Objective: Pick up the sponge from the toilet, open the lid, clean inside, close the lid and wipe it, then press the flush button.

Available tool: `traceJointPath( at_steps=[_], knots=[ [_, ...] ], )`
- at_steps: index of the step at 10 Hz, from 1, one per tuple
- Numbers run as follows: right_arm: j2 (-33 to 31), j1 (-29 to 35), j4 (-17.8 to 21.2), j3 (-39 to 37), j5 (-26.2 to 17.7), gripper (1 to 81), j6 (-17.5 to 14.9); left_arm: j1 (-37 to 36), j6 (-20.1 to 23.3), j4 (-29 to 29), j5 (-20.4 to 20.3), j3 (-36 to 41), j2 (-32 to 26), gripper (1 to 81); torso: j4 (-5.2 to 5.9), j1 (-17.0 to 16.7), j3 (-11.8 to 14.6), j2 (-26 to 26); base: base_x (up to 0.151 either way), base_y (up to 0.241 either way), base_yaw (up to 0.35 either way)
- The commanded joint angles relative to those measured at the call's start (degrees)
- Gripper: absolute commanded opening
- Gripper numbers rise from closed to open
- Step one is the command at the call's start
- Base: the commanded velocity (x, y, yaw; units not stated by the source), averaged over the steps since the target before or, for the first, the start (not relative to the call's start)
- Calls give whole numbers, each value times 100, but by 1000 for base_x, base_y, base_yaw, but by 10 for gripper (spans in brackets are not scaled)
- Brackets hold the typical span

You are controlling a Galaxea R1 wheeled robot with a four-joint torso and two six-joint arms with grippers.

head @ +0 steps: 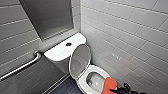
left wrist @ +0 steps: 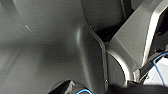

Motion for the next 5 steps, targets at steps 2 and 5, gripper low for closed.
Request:
traceJointPath(
  at_steps=[2, 5],
  knots=[
    [11, 1114, 359, -106, -554, 10, 15, 89, 16, -115, 486, 61, -25, 811, 0, 33, -637, -50, 0, 0, 0],
    [345, 1440, 385, -509, -730, 10, 15, 89, 16, -150, 486, 43, 10, 811, 0, 68, -516, -89, 0, 0, 0]
  ],
)
